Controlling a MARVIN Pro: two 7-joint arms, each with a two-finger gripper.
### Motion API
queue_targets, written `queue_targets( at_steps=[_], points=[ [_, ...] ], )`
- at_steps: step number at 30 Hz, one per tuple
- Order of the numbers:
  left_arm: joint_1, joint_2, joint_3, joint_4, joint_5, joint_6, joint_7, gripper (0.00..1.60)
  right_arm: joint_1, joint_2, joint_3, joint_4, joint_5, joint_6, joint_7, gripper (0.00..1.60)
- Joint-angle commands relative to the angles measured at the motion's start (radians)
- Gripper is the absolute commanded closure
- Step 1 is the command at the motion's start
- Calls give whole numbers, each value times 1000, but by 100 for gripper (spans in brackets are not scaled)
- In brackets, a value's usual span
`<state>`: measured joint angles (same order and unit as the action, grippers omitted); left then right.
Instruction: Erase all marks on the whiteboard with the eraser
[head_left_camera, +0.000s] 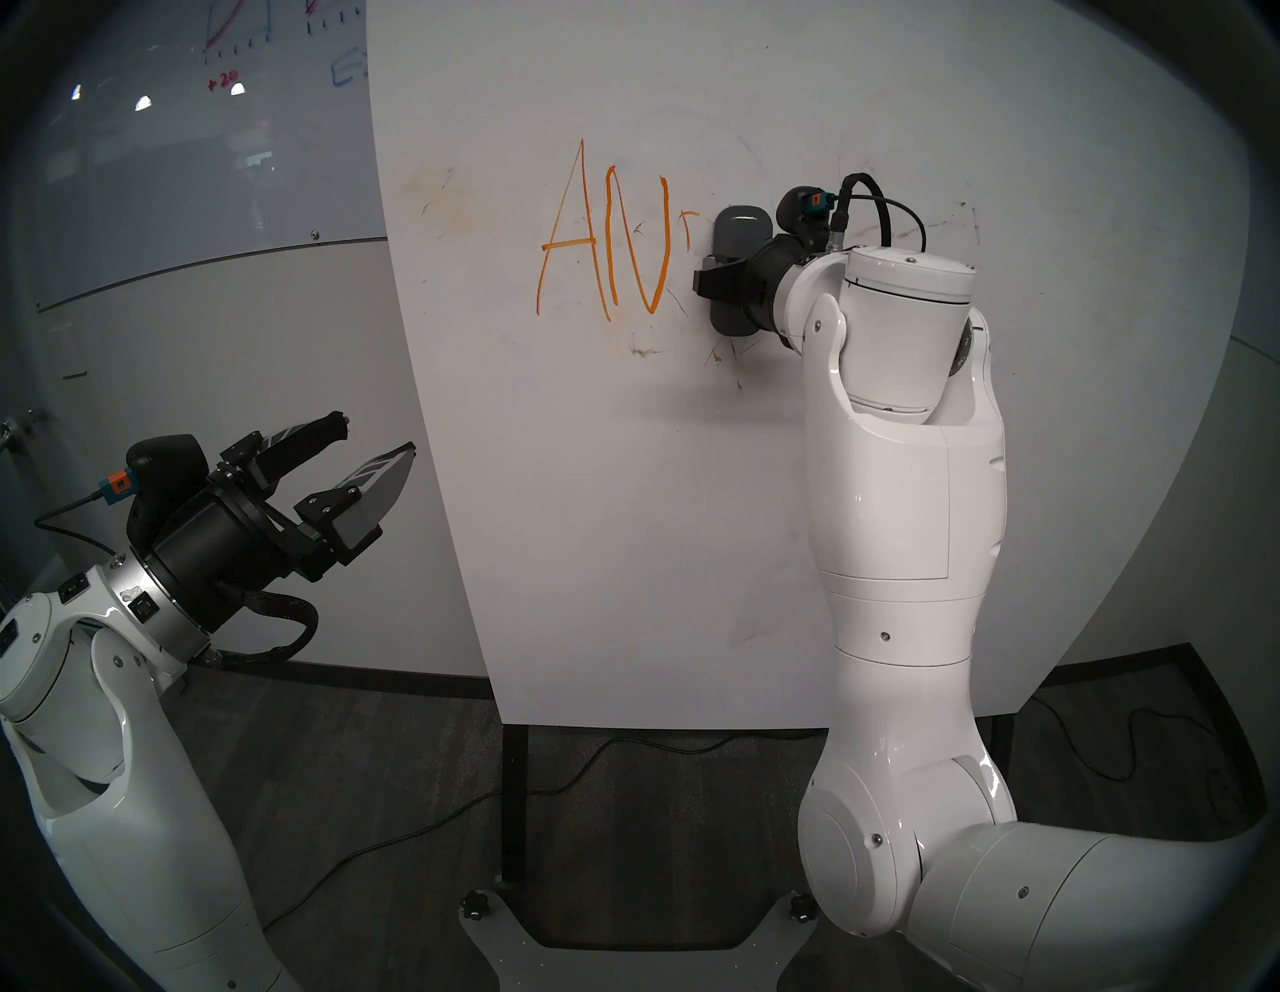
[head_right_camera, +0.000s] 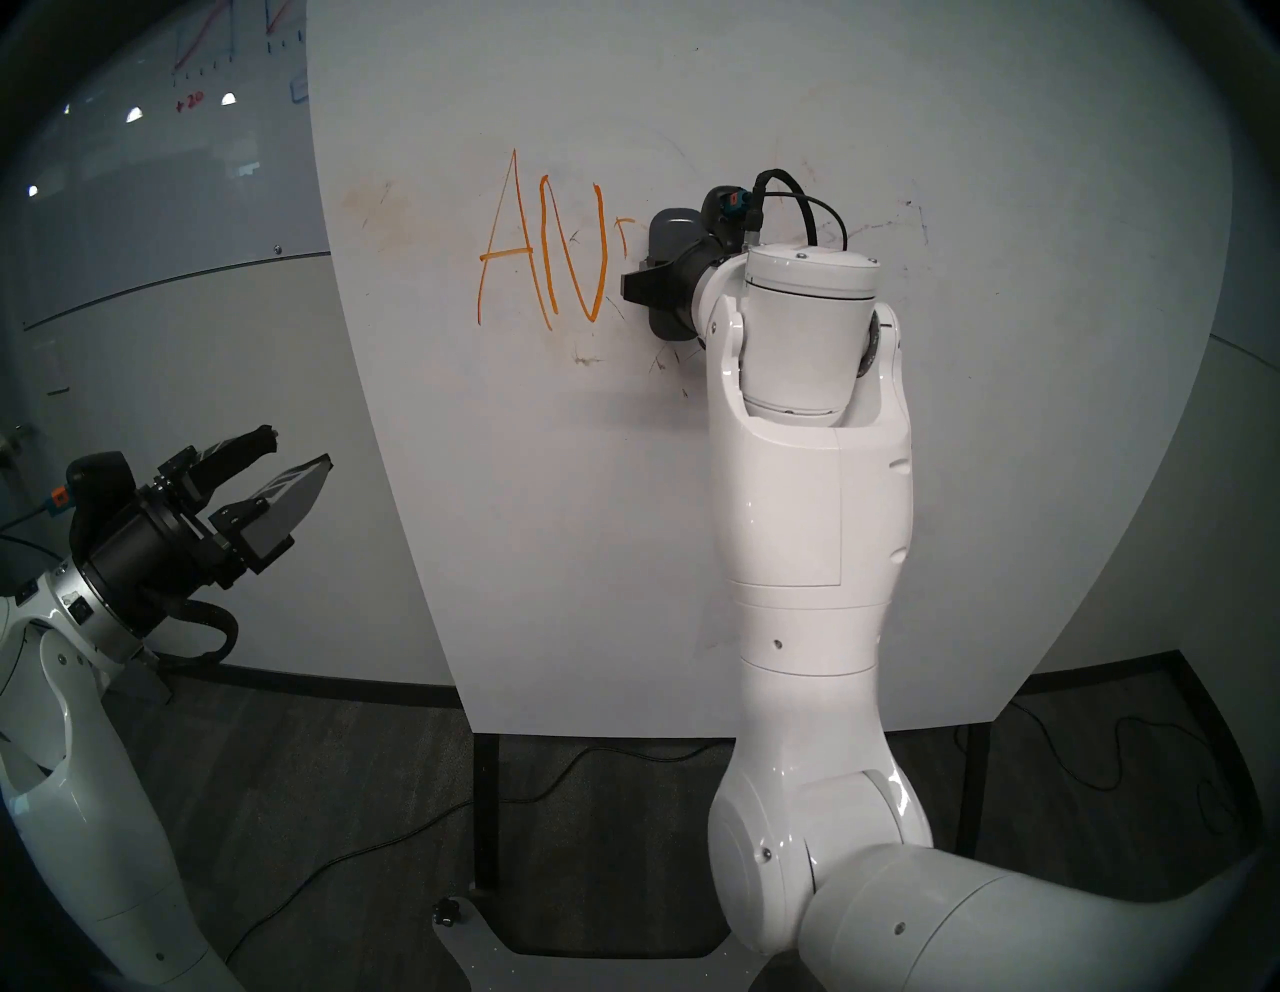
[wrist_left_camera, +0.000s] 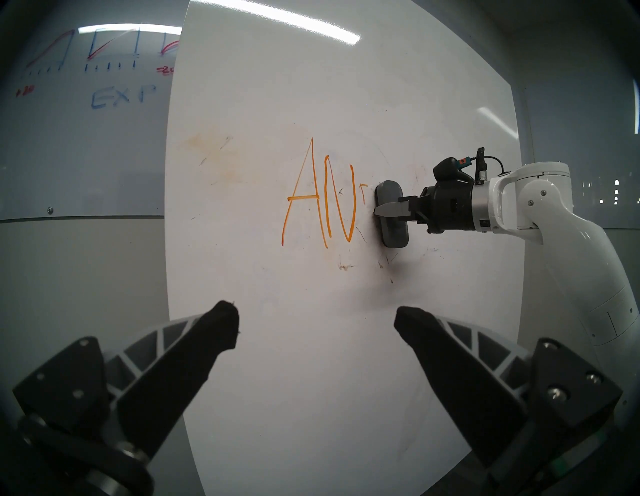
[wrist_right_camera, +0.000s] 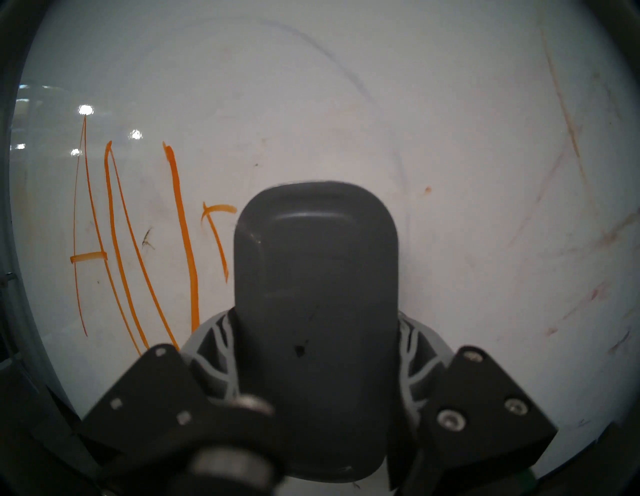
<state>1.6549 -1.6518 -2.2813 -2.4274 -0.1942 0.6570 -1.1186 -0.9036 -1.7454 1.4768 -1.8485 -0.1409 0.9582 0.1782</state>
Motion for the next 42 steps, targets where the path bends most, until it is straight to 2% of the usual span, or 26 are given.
queue_targets(
  at_steps=[1,25,42],
  points=[
    [1,2,3,-16,-4,1,2,0,-18,-3,-3,-3,-10,2,-13,160],
    [1,2,3,-16,-4,1,2,0,-115,-14,15,-35,-48,2,-34,160],
    [1,2,3,-16,-4,1,2,0,-170,4,23,-48,-79,2,-29,160]
  ],
)
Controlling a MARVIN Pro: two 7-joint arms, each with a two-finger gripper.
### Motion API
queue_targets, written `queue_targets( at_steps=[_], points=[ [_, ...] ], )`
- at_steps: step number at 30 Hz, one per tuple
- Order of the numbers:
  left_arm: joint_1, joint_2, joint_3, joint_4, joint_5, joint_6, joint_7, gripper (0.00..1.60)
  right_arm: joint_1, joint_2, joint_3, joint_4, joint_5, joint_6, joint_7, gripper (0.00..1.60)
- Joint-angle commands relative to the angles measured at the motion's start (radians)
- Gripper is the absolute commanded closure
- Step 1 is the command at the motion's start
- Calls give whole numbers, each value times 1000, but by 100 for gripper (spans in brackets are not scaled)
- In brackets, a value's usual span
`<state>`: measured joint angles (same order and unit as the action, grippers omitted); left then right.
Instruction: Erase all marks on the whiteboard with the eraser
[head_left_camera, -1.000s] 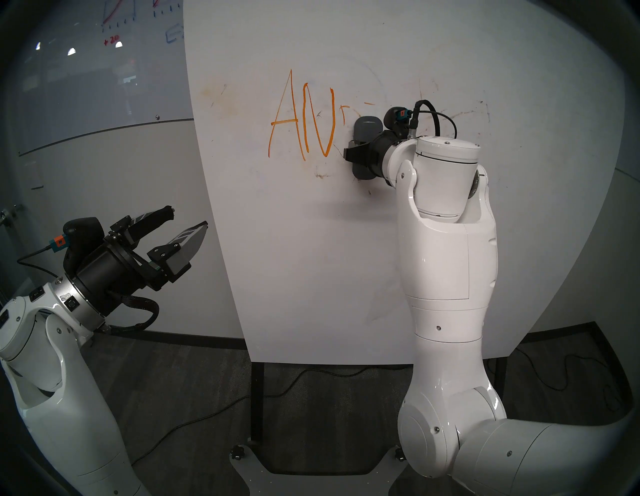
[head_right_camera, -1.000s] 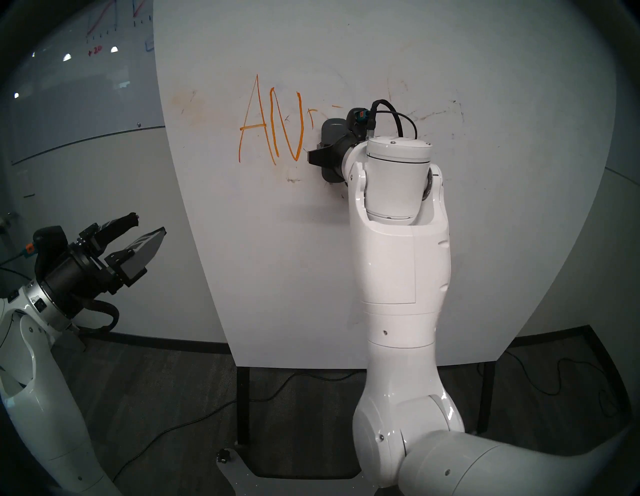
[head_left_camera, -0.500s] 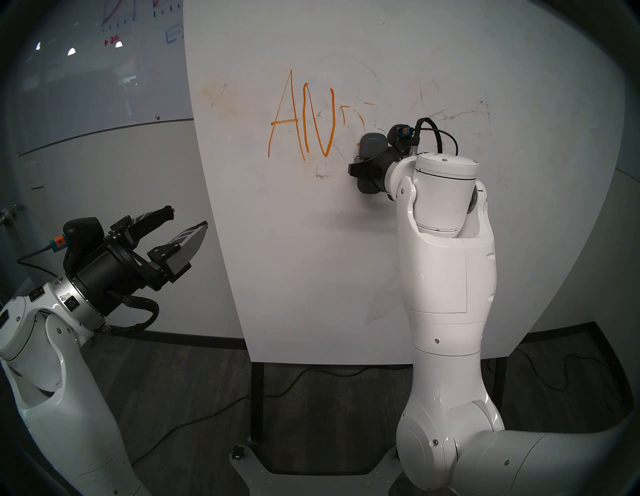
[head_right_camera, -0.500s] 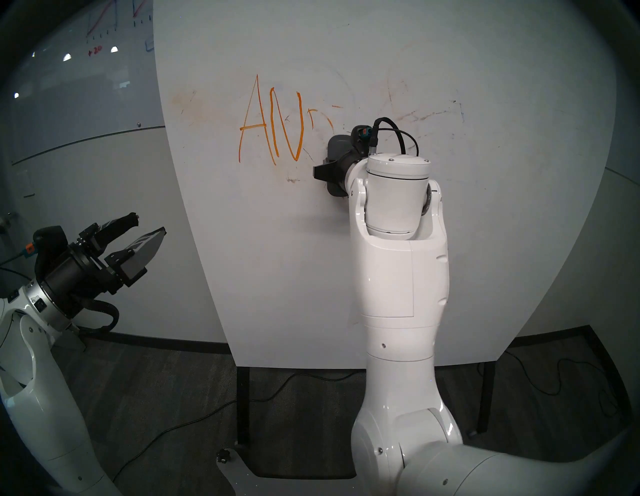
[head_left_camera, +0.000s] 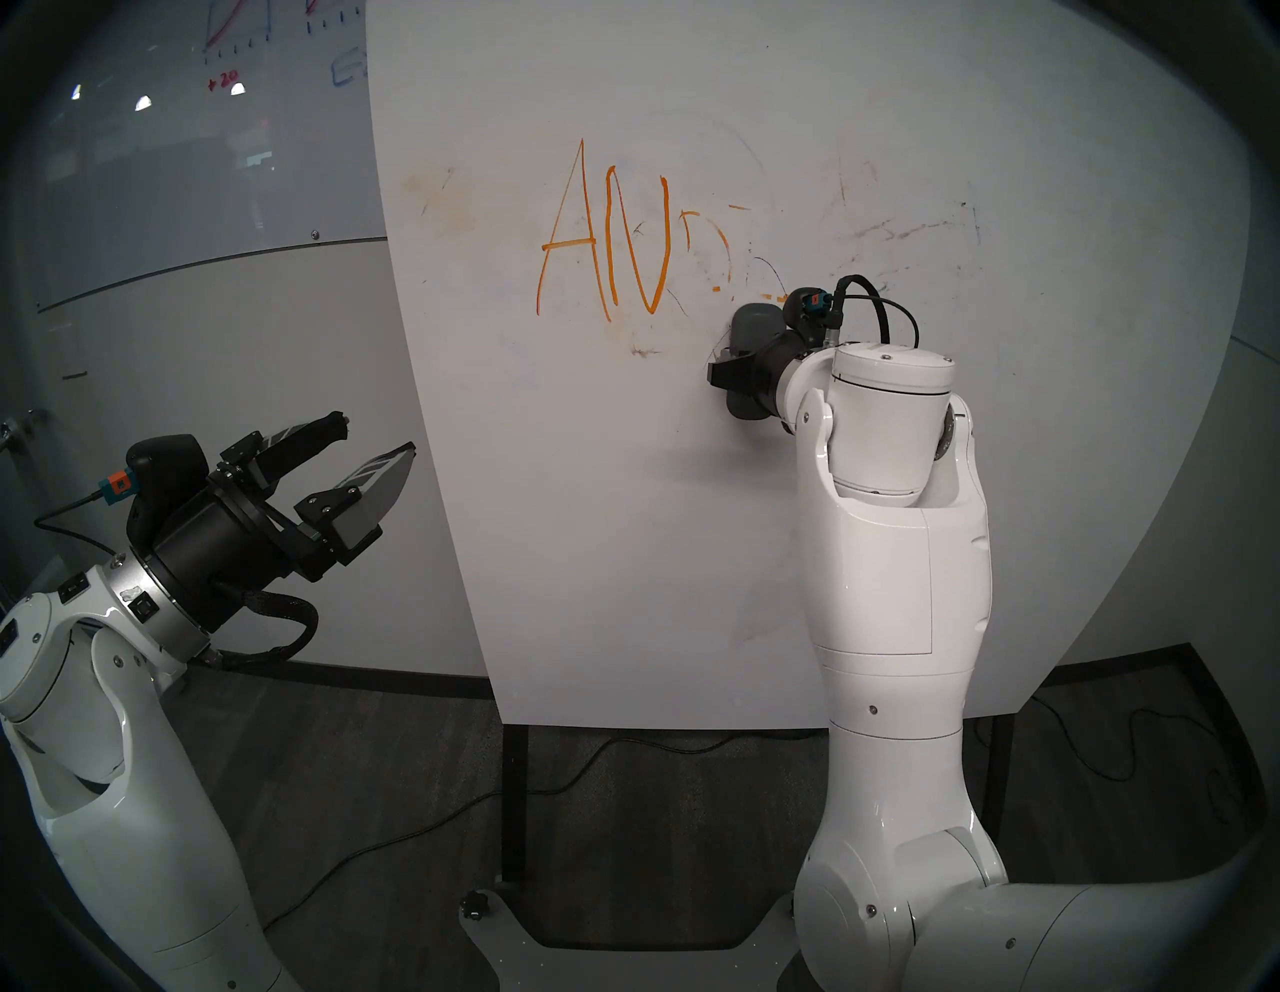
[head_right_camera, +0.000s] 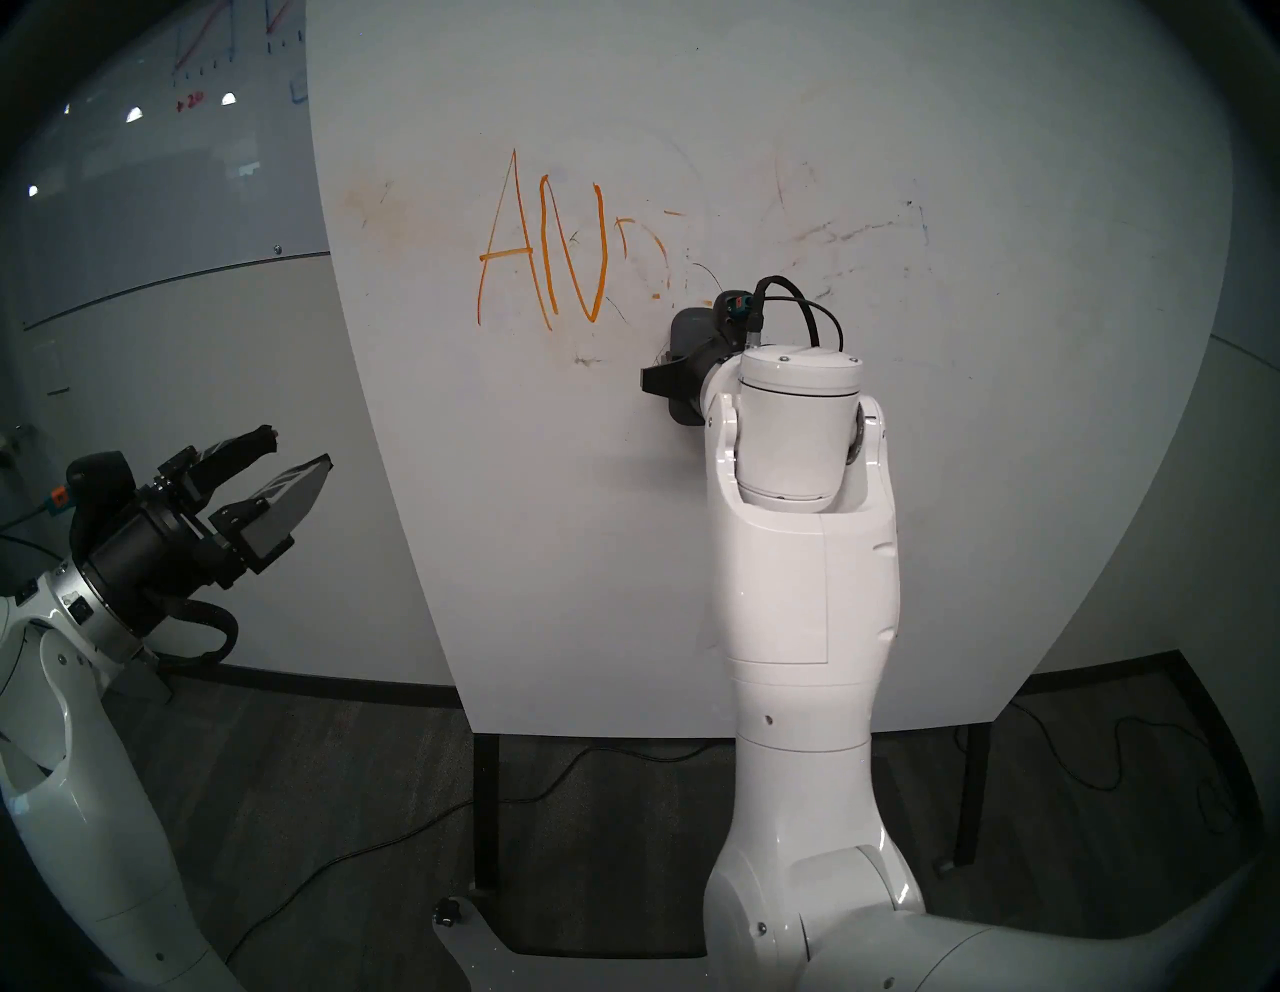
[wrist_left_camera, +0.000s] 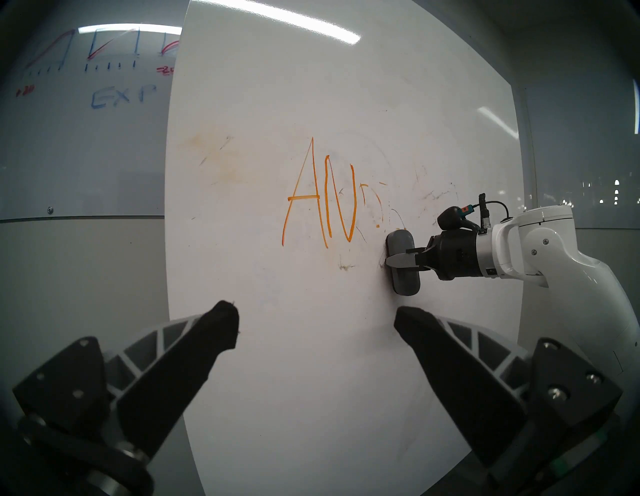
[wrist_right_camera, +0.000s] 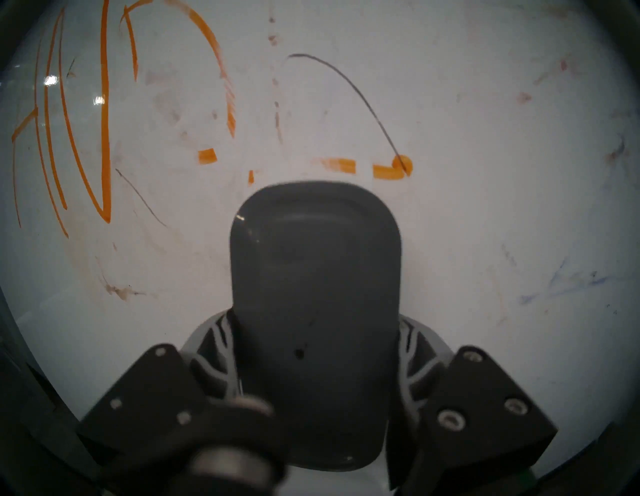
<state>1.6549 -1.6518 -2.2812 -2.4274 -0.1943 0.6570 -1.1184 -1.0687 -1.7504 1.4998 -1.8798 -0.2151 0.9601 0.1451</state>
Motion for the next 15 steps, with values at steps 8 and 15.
queue_targets(
  at_steps=[8,15],
  points=[
    [1,2,3,-16,-4,1,2,0,18,8,35,-4,-15,0,-6,160],
    [1,2,2,-16,-4,1,1,0,46,13,47,-2,-16,0,0,160]
  ],
)
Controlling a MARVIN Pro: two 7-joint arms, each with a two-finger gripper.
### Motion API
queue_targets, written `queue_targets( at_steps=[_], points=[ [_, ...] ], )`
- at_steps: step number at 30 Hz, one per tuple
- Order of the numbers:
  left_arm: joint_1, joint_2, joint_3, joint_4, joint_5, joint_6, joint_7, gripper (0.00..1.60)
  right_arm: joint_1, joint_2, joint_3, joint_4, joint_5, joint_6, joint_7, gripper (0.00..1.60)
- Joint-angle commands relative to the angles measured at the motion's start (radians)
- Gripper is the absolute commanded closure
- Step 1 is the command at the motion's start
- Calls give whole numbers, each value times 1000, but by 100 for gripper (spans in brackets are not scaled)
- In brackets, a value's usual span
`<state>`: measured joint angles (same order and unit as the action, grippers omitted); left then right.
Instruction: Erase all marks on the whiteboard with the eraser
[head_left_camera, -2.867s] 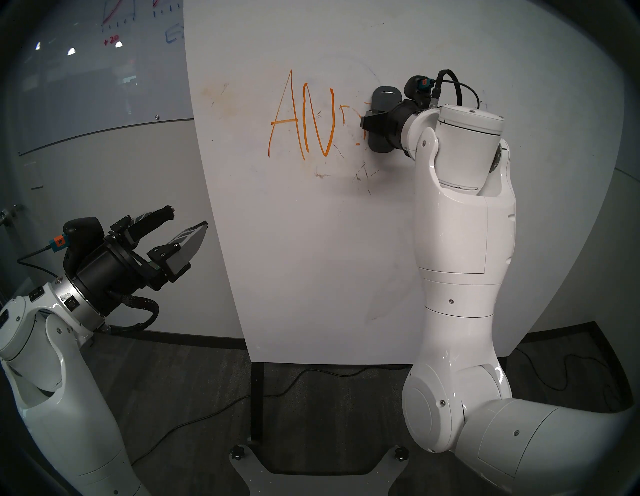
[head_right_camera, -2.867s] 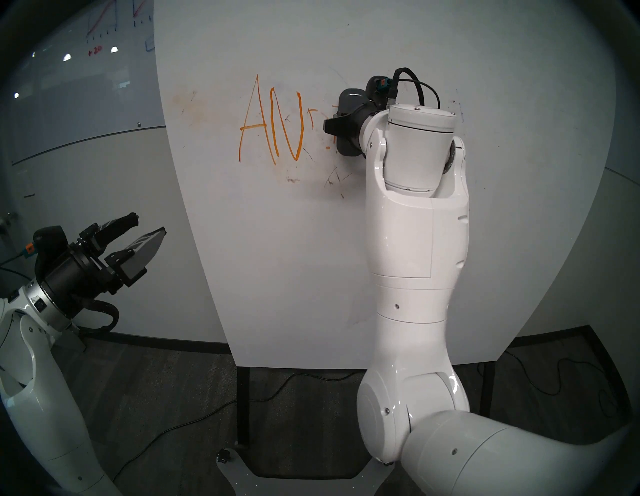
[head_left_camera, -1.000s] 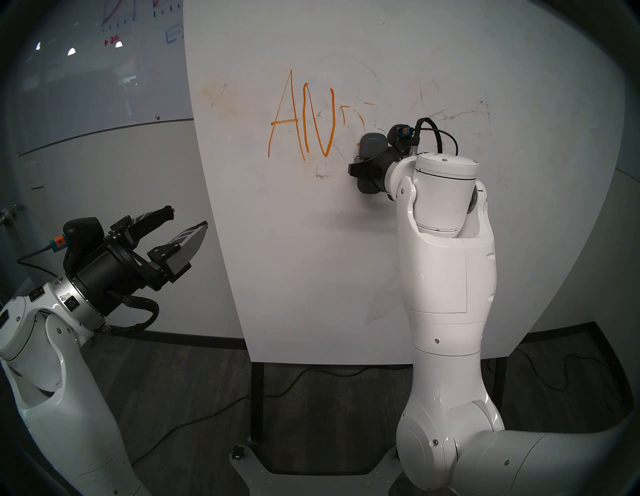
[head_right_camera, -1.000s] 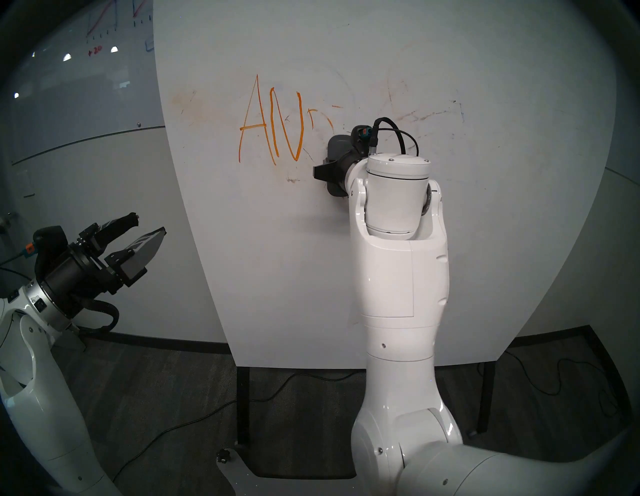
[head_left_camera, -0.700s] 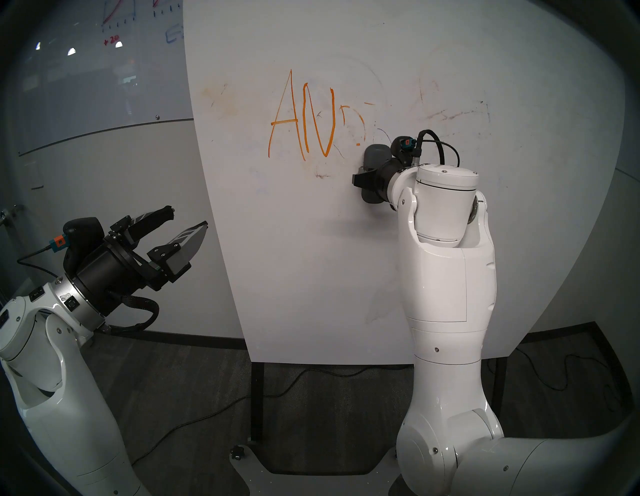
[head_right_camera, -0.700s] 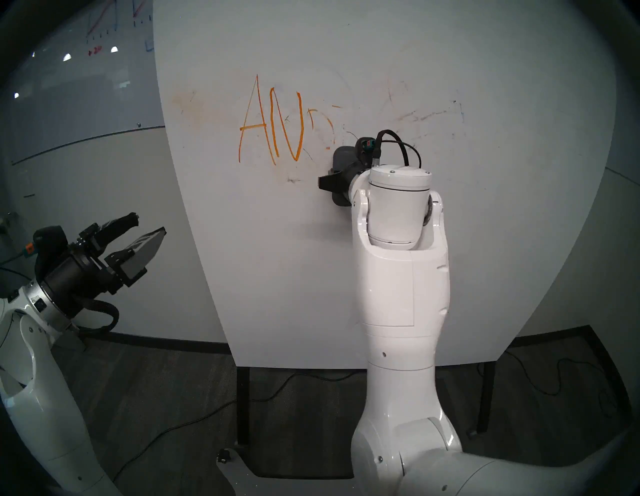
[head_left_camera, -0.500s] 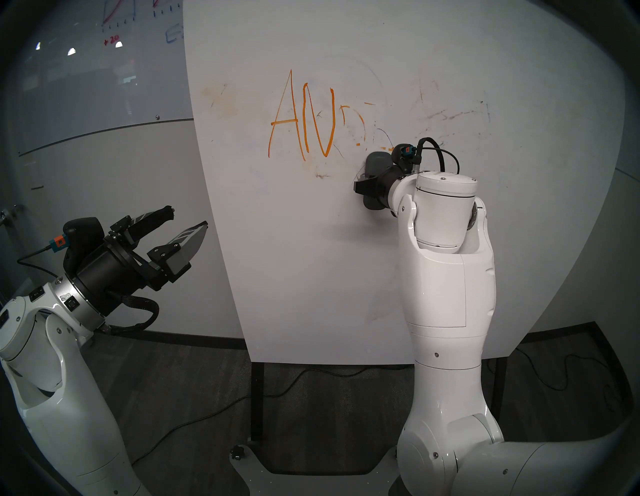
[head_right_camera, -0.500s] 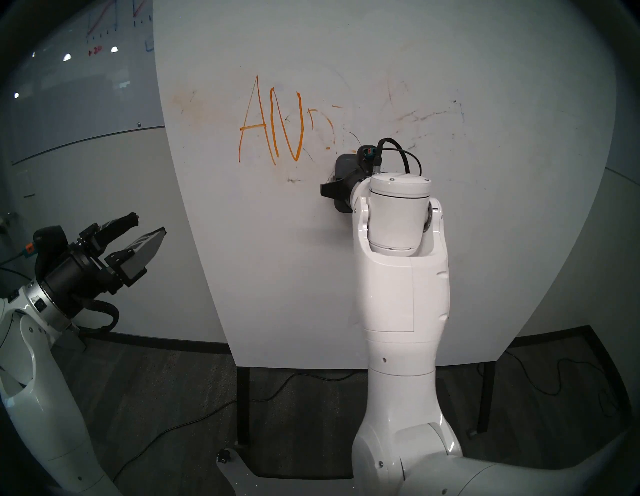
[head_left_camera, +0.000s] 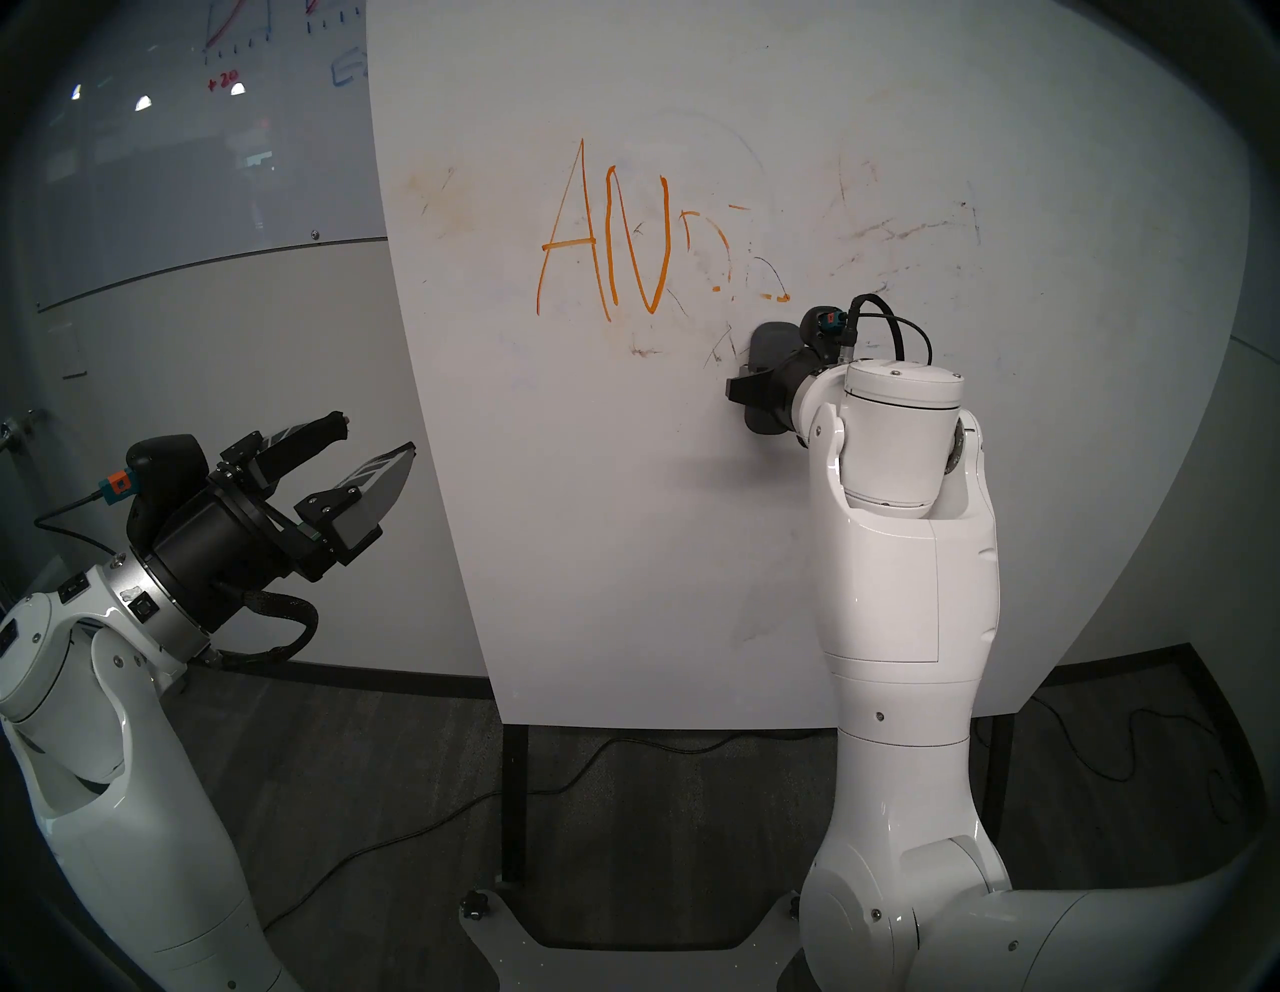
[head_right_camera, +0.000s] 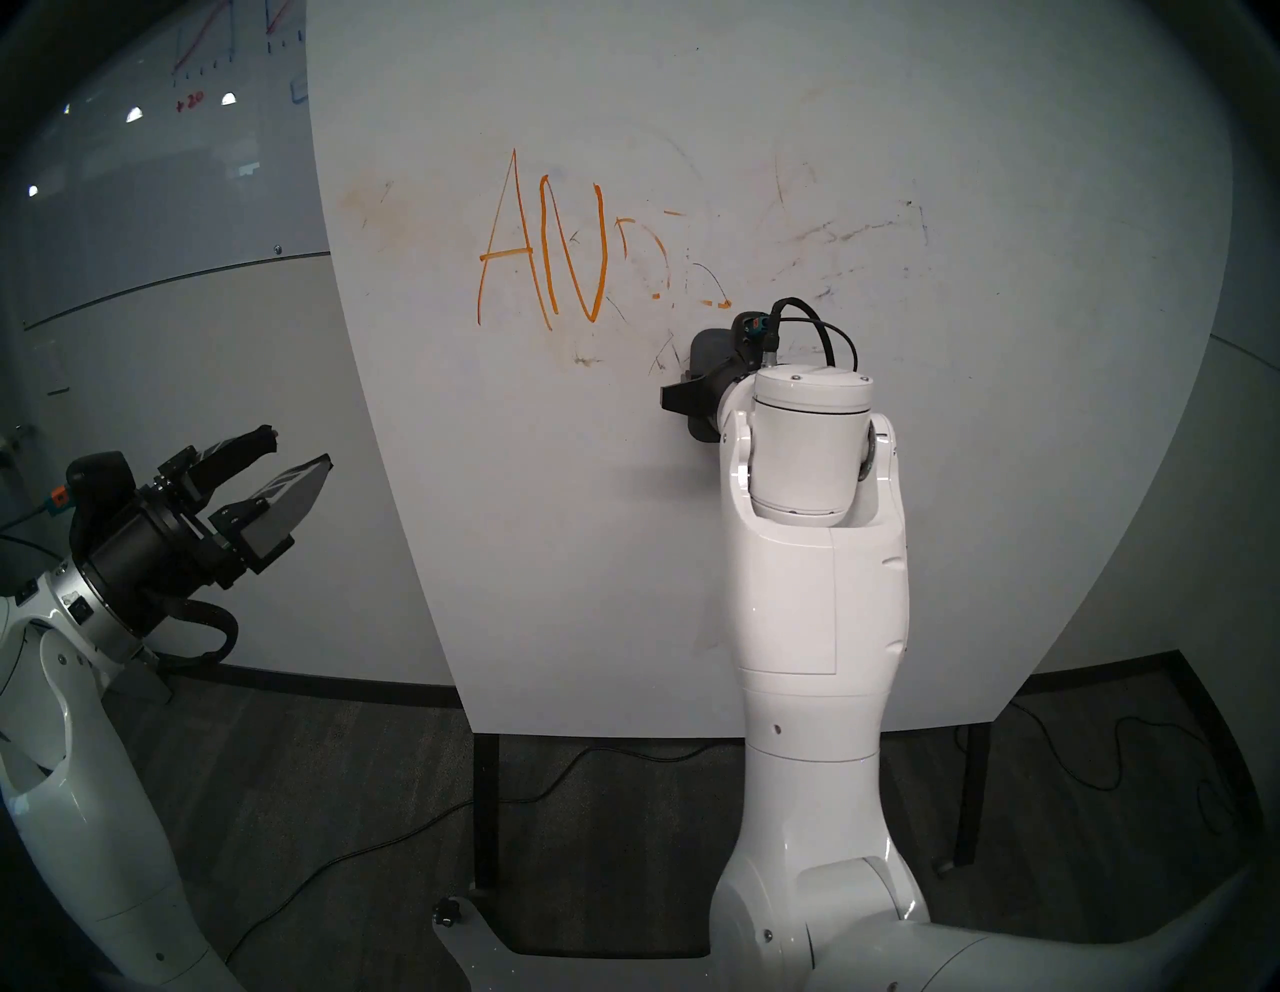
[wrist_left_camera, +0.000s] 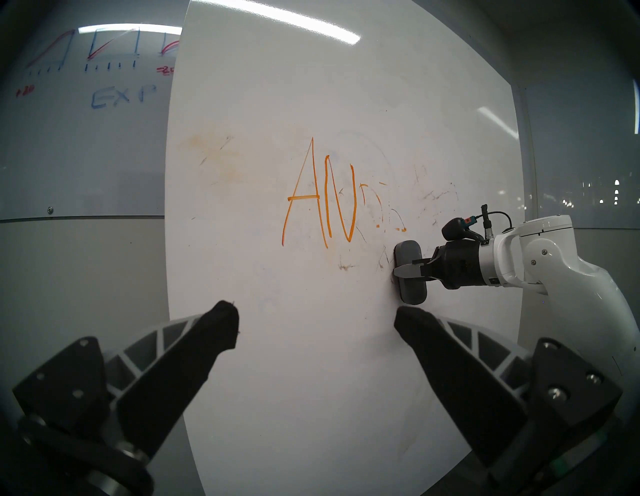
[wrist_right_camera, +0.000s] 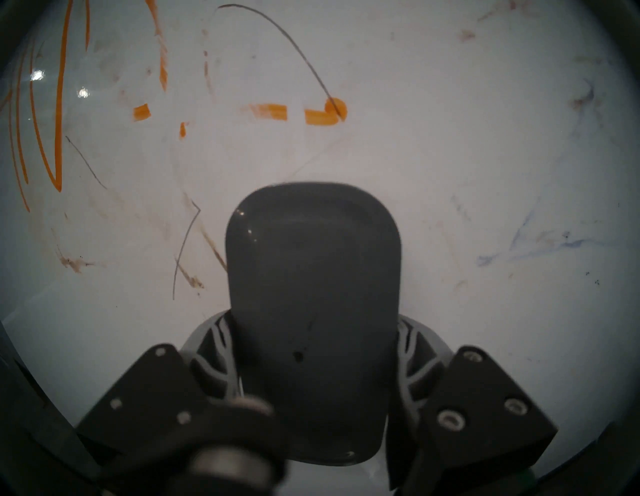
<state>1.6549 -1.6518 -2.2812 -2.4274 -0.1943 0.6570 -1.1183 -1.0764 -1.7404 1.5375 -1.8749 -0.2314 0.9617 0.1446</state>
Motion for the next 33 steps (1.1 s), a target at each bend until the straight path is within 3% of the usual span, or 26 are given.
queue_targets(
  at_steps=[1,14,33],
  points=[
    [1,2,2,-16,-4,1,1,0,56,3,10,-5,0,-2,1,160],
    [1,2,2,-16,-3,1,0,0,142,9,5,37,-2,-2,22,160],
    [0,2,2,-16,-2,1,0,0,162,19,0,-1,-21,-25,60,160]
  ],
)
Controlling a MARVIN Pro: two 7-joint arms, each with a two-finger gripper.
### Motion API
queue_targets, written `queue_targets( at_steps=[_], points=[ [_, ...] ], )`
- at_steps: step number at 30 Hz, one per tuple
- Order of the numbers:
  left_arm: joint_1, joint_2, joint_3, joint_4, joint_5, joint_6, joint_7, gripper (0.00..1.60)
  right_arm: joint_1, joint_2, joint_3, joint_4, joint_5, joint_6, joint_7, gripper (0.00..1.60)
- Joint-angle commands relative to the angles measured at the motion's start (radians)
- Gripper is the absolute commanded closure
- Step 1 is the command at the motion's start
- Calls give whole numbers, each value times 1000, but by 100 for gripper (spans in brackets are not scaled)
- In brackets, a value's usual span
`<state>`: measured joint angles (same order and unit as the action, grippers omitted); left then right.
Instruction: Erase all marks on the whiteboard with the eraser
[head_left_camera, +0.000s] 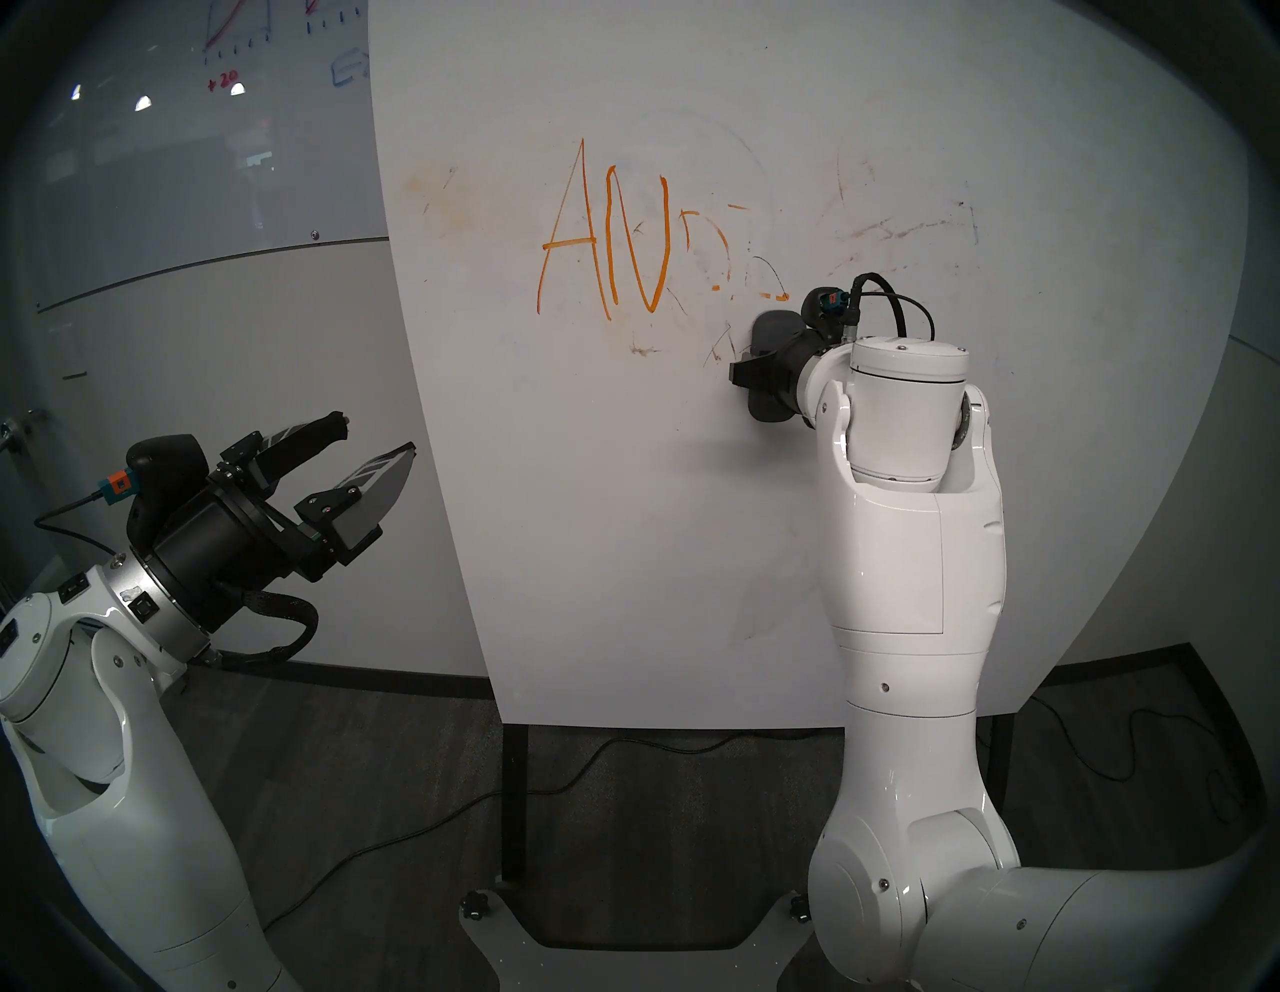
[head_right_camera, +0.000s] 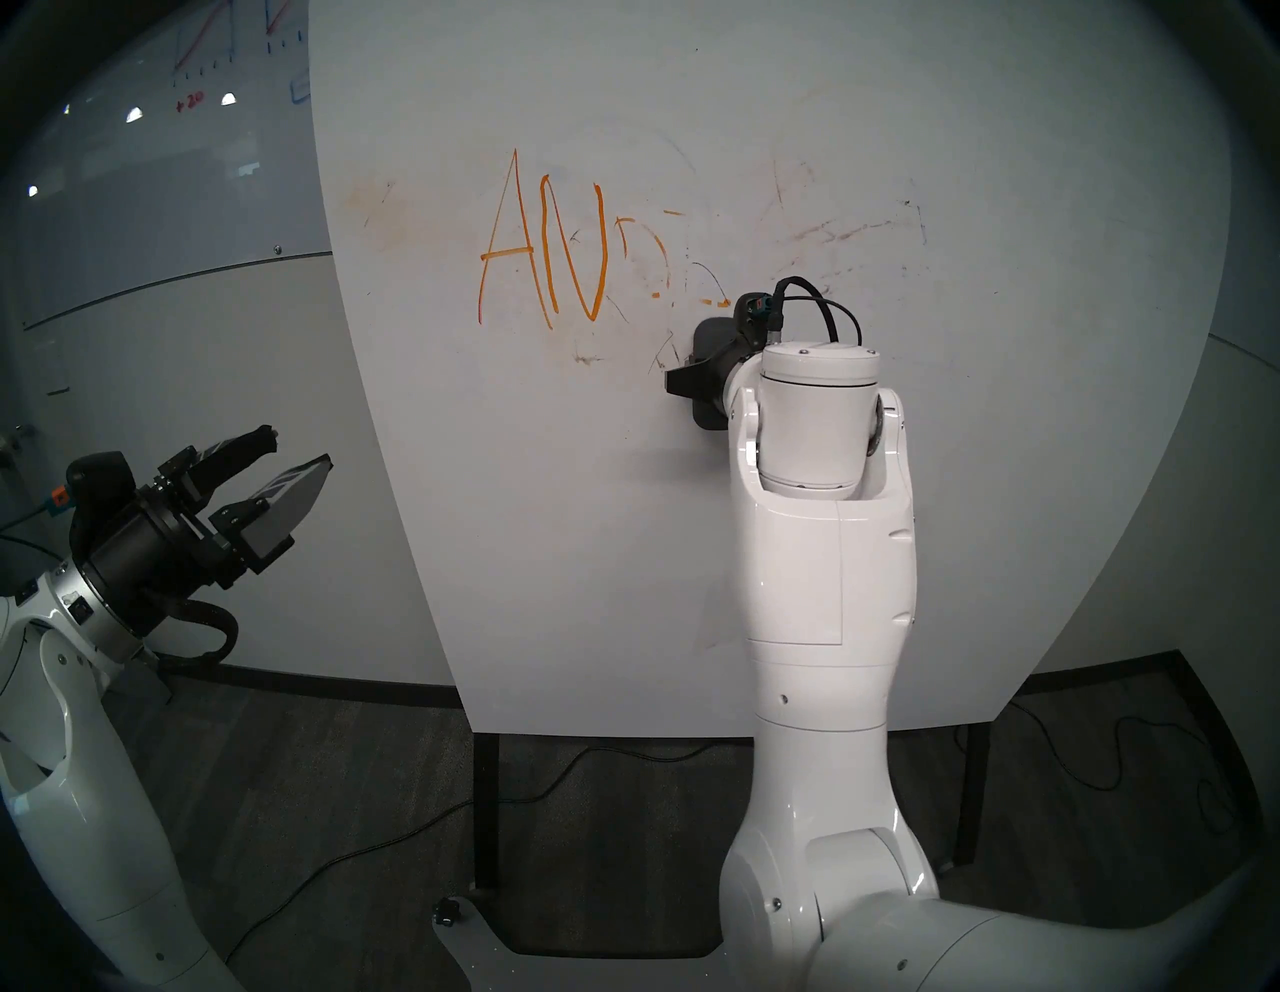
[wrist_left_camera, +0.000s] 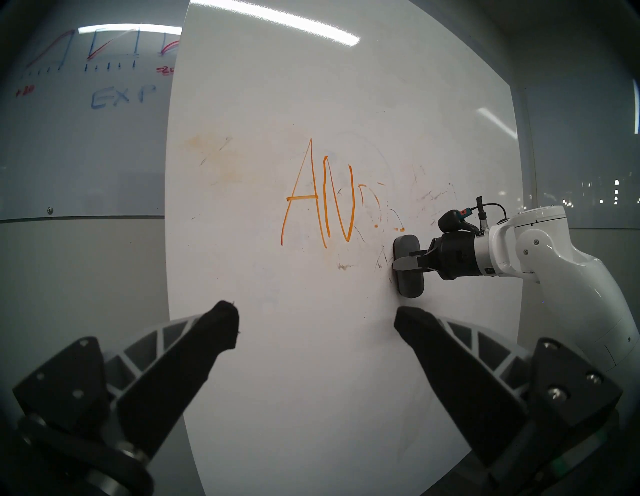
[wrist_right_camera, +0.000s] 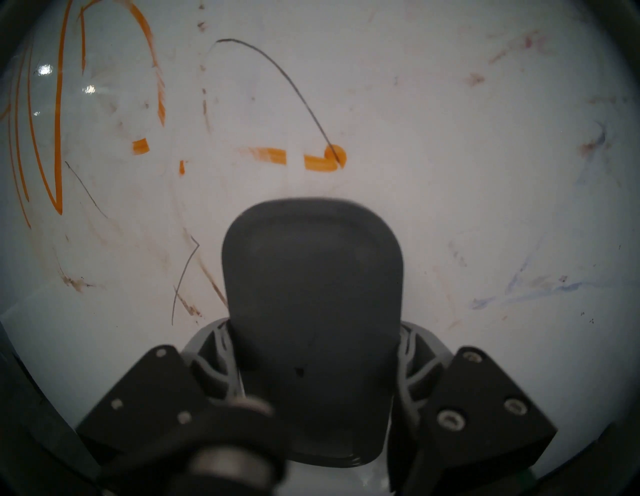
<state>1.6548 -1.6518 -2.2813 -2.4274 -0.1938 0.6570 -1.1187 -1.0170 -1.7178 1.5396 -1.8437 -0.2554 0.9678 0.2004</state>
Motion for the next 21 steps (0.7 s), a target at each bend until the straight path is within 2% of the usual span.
queue_targets(
  at_steps=[1,21],
  points=[
    [0,2,2,-16,-2,1,0,0,107,-3,-1,-32,2,-30,5,160],
    [0,2,2,-16,-2,1,0,0,148,3,15,-26,-5,-37,37,160]
  ],
)
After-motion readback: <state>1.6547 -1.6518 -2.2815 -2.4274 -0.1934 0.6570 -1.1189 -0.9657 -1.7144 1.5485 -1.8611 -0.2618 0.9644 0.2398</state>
